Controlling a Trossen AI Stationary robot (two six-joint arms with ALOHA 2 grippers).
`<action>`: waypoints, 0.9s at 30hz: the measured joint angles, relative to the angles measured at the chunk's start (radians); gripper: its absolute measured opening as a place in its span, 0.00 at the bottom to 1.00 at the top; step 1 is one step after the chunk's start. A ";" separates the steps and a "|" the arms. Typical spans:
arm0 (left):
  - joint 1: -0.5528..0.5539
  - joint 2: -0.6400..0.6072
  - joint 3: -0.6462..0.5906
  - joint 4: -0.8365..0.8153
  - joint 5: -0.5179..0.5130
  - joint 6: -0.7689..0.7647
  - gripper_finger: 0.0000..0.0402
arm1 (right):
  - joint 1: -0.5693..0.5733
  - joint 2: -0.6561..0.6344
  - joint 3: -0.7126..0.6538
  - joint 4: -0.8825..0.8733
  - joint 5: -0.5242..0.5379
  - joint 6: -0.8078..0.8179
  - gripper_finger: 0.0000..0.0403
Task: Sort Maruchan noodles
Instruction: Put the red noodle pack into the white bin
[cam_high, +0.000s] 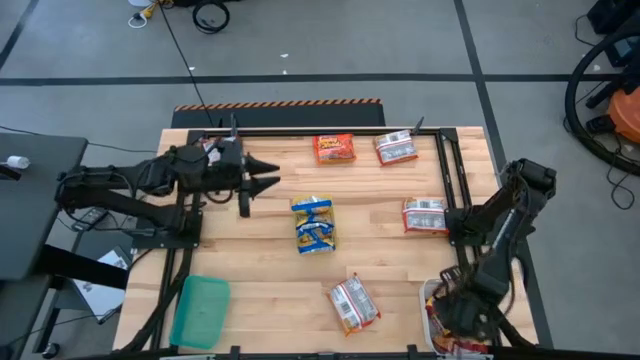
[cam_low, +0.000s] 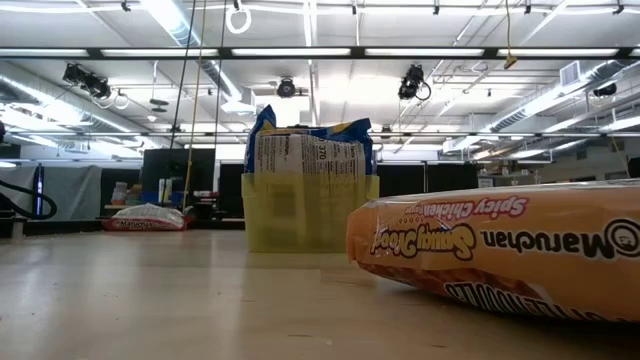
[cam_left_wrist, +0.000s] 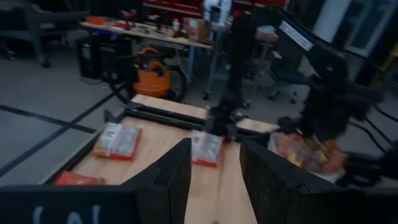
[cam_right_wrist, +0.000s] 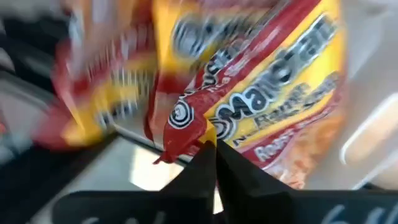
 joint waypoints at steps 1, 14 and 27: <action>0.012 0.001 0.000 0.003 0.000 0.002 0.35 | -0.021 -0.014 0.005 0.002 -0.002 0.037 0.03; 0.160 -0.007 -0.001 -0.436 0.004 -0.029 0.35 | -0.265 -0.116 -0.072 0.140 -0.361 0.562 0.01; 0.528 0.076 -0.001 -0.872 0.064 0.071 0.35 | -0.387 -0.116 -0.088 0.012 -0.291 0.591 0.01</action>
